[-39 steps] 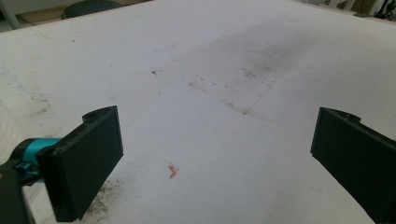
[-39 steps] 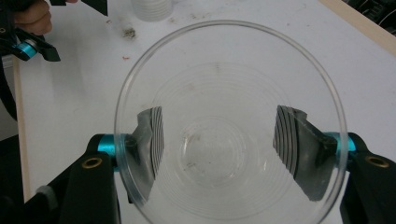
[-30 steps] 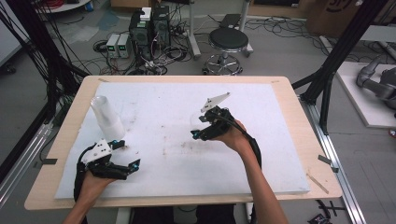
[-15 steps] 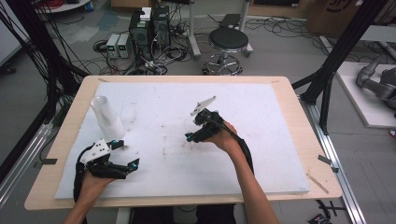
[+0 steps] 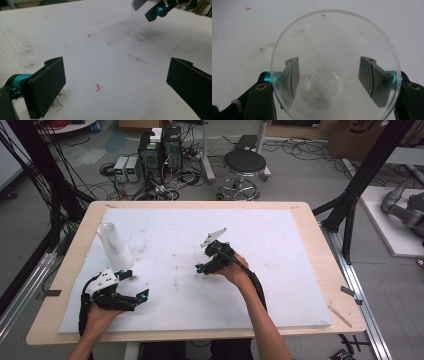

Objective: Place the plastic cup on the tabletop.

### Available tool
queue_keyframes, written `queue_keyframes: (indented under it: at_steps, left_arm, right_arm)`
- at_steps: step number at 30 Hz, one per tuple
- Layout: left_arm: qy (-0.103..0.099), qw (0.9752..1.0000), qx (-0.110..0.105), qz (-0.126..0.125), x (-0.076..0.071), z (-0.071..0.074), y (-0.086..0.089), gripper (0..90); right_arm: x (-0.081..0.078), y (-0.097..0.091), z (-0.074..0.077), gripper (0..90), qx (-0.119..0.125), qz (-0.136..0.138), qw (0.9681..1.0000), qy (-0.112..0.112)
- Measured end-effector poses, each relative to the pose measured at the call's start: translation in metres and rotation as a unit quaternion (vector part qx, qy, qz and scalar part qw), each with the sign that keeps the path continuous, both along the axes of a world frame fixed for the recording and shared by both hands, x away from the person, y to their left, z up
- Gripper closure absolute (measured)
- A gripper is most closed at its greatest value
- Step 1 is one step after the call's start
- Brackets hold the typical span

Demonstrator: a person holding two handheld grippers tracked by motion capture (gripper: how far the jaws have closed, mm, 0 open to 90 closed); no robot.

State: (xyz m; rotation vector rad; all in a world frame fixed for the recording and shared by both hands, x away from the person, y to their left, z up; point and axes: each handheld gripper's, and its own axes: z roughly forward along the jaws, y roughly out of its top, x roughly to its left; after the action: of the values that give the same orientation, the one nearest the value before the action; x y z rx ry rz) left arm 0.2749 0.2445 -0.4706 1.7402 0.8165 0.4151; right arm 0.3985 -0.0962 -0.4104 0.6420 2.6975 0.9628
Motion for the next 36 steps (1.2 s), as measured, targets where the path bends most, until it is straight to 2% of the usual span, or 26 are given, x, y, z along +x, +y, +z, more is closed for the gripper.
queue_keyframes:
  at_steps: [5, 6, 7, 8, 10, 12, 17, 18, 19, 20, 23, 24, 27, 28, 29, 30, 32, 33, 34, 35, 36]
  left_arm:
    - [-0.001, 1.0, -0.002, 0.0, 0.0, 0.0, 0.0, 2.3]
    - [0.0, 1.0, -0.002, -0.002, 0.0, 0.0, 0.0, 2.2]
    - [0.0, 1.0, -0.002, -0.002, 0.0, 0.0, 0.0, 2.2]
    - [0.001, 1.0, -0.004, -0.004, 0.0, 0.0, 0.001, 2.3]
    - [0.003, 0.9999, -0.012, -0.004, 0.0, 0.0, 0.002, 2.3]
    - [0.005, 0.9998, -0.019, -0.001, 0.001, -0.001, 0.004, 2.3]
    - [0.004, 0.9999, -0.016, -0.002, 0.001, 0.0, 0.003, 2.3]
    - [0.001, 0.9999, -0.013, -0.003, 0.0, 0.0, 0.003, 2.2]
    - [0.001, 0.9999, -0.013, -0.003, 0.0, 0.0, 0.003, 2.3]
    - [0.003, 0.9998, -0.018, -0.004, 0.001, -0.001, 0.003, 2.3]
    - [0.004, 0.9997, -0.024, -0.002, 0.001, -0.001, 0.005, 2.2]
    - [0.006, 0.9996, -0.028, 0.001, 0.001, -0.001, 0.006, 2.3]
    - [0.004, 0.9997, -0.026, 0.001, 0.001, -0.001, 0.005, 2.3]
    - [0.002, 0.9998, -0.021, 0.0, 0.0, -0.001, 0.004, 2.3]
    - [0.002, 0.9998, -0.021, 0.0, 0.0, -0.001, 0.004, 2.3]
    - [0.003, 0.9998, -0.02, 0.0, 0.0, -0.001, 0.004, 2.3]
    - [0.002, 0.9998, -0.022, 0.0, 0.0, -0.001, 0.004, 2.3]
    - [0.002, 0.9998, -0.022, 0.0, 0.0, -0.001, 0.004, 2.3]
    - [0.0, 0.9997, -0.025, 0.0, 0.0, -0.001, 0.005, 2.3]
    - [0.0, 0.9997, -0.025, 0.0, 0.0, -0.001, 0.005, 2.3]
    - [-0.002, 0.9997, -0.025, 0.0, 0.0, -0.001, 0.005, 2.3]
  right_arm:
    - [0.0, 0.001, -0.003, 31.7, 0.003, -0.002, 1.0, 0.0]
    - [0.001, 0.001, -0.006, 20.0, 0.001, -0.008, 0.9999, 0.008]
    - [0.001, 0.001, -0.006, 20.0, 0.001, -0.008, 0.9999, 0.008]
    - [0.001, 0.003, -0.01, 13.6, -0.005, -0.027, 0.9995, 0.014]
    - [0.002, 0.002, -0.013, 13.7, 0.003, -0.021, 0.9998, 0.006]
    - [0.001, 0.001, -0.015, 13.6, 0.007, -0.021, 0.9997, 0.009]
    - [-0.001, -0.005, -0.016, 13.7, 0.017, -0.028, 0.9994, 0.008]
    - [-0.006, -0.011, -0.014, 13.7, 0.03, -0.034, 0.999, 0.004]
    - [-0.006, -0.011, -0.014, 13.7, 0.03, -0.034, 0.999, 0.004]
    - [-0.013, -0.019, -0.013, 13.7, 0.047, -0.039, 0.9981, -0.005]
    - [-0.022, -0.029, -0.012, 13.7, 0.06, -0.044, 0.9971, -0.014]
    - [-0.032, -0.042, -0.01, 13.7, 0.079, -0.048, 0.9954, -0.027]
    - [-0.04, -0.053, -0.01, 13.7, 0.093, -0.057, 0.9935, -0.033]
    - [-0.049, -0.066, -0.011, 13.7, 0.109, -0.068, 0.9906, -0.046]
    - [-0.049, -0.066, -0.011, 13.7, 0.109, -0.068, 0.9906, -0.046]
    - [-0.056, -0.076, -0.013, 13.7, 0.119, -0.077, 0.9883, -0.058]
    - [-0.063, -0.087, -0.015, 13.7, 0.131, -0.089, 0.9853, -0.064]
    - [-0.063, -0.087, -0.015, 13.7, 0.131, -0.089, 0.9853, -0.064]
    - [-0.068, -0.098, -0.017, 13.7, 0.147, -0.098, 0.9815, -0.075]
    - [-0.068, -0.098, -0.017, 13.7, 0.147, -0.098, 0.9815, -0.075]
    - [-0.071, -0.103, -0.019, 13.7, 0.156, -0.104, 0.9796, -0.073]
